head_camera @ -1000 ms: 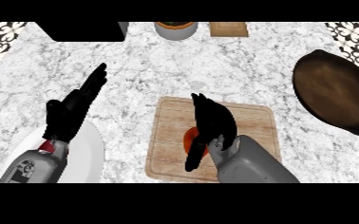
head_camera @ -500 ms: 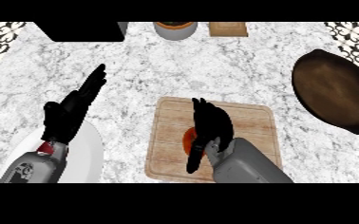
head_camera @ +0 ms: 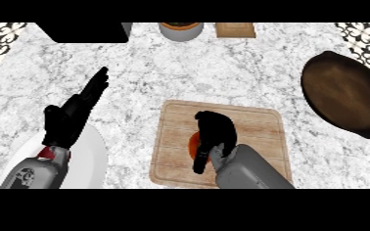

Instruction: Pick the tomato from the cutting board and place it in the pan

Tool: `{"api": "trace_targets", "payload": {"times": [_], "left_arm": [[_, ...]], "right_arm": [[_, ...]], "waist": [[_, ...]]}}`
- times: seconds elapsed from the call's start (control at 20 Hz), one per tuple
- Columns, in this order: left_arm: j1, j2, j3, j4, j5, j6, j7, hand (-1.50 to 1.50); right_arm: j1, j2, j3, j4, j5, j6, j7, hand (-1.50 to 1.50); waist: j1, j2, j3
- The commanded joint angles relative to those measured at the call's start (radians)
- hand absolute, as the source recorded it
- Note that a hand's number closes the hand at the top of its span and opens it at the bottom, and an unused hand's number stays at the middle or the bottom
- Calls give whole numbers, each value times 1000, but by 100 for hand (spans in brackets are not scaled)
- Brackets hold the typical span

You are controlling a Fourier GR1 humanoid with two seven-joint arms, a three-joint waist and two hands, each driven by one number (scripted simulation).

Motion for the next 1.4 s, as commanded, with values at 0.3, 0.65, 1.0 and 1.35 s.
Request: {"api": "trace_targets", "payload": {"times": [0.3,0.65,1.0,1.35], "left_arm": [[0,-40,21,-14,-36,-9,19,0],[-25,-36,66,-16,-36,-52,35,0],[30,-14,95,-16,-38,-17,40,0],[62,3,111,-24,-18,-49,15,0]], "right_arm": [[25,13,-18,-4,0,126,74,150],[55,38,55,-93,124,57,115,150],[323,-442,207,-592,210,-51,-425,150],[459,-693,78,-951,376,-289,-557,150]], "waist": [[-1,1,1],[-4,0,1],[-77,-27,6],[-84,-23,6]]}}
